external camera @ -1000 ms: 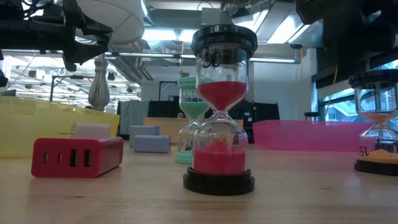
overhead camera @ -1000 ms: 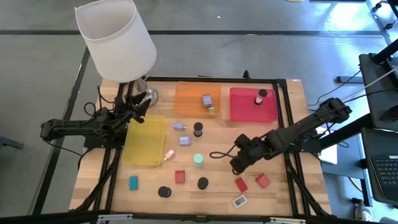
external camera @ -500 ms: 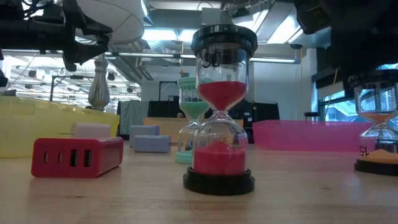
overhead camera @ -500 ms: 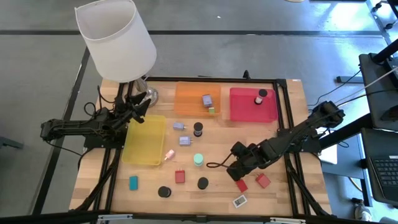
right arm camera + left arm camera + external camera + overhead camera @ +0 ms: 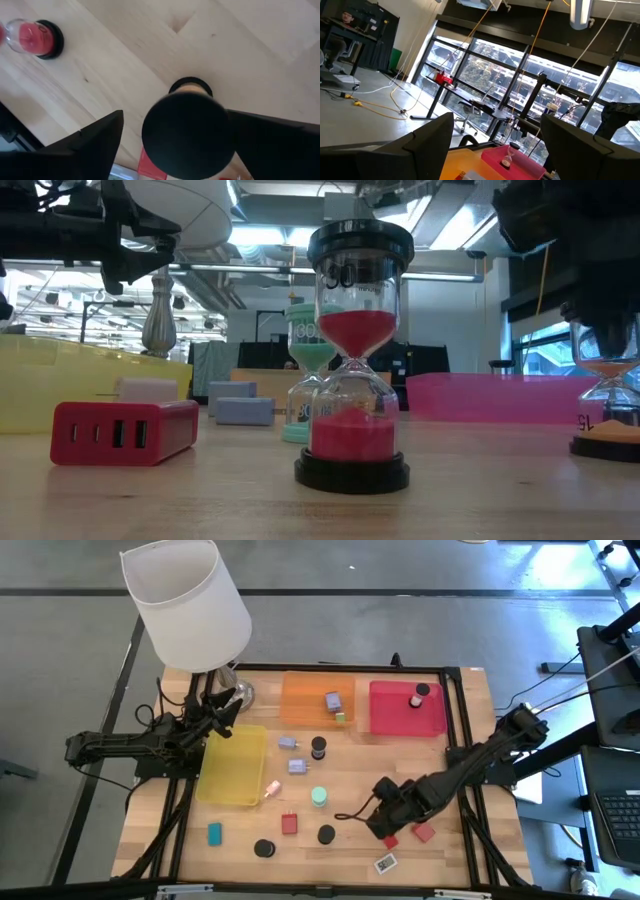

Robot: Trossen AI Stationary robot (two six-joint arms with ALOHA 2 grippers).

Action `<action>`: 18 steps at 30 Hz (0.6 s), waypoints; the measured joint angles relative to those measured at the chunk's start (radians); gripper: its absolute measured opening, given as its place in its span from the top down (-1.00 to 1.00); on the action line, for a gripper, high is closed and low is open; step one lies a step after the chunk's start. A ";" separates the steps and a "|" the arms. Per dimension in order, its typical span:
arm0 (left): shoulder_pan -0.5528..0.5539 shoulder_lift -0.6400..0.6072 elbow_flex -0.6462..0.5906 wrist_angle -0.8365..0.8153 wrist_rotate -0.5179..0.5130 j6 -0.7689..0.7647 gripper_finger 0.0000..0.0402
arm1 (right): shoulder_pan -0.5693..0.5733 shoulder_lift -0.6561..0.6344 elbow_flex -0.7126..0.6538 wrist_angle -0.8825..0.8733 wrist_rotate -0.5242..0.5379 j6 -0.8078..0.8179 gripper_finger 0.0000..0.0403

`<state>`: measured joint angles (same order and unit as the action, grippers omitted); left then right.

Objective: Pick & Place Office items
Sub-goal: Put the orange hourglass into the pink bin

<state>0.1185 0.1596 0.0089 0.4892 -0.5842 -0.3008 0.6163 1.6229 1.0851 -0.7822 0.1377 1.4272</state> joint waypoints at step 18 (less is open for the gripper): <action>0.000 0.000 0.000 0.000 0.000 0.000 -0.47 | 0.009 0.008 0.001 0.009 0.057 0.002 -0.04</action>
<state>0.1186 0.1595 0.0089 0.4892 -0.5844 -0.3008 0.6254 1.6306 1.0863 -0.7734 0.1944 1.4288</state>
